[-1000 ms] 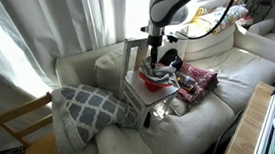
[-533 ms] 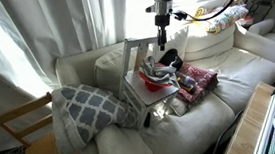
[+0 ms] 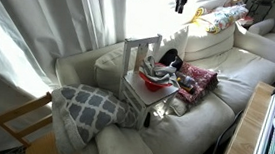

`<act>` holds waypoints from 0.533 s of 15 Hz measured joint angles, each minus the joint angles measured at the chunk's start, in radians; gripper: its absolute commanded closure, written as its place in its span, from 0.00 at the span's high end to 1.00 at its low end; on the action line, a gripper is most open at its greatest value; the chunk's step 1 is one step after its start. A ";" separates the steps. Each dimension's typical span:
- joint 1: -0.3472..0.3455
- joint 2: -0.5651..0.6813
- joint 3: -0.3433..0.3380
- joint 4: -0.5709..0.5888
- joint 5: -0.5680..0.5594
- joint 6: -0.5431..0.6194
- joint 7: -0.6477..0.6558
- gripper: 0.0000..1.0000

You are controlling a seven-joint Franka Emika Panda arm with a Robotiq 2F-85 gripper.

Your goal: Pick up the red hat and turn it upside down on the chair, pick up the striped towel and put it in the red hat

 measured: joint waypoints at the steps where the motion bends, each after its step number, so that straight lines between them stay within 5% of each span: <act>1: -0.016 -0.026 -0.018 0.012 0.025 -0.009 -0.009 1.00; 8: -0.118 -0.119 -0.127 0.126 0.321 -0.229 -0.126 1.00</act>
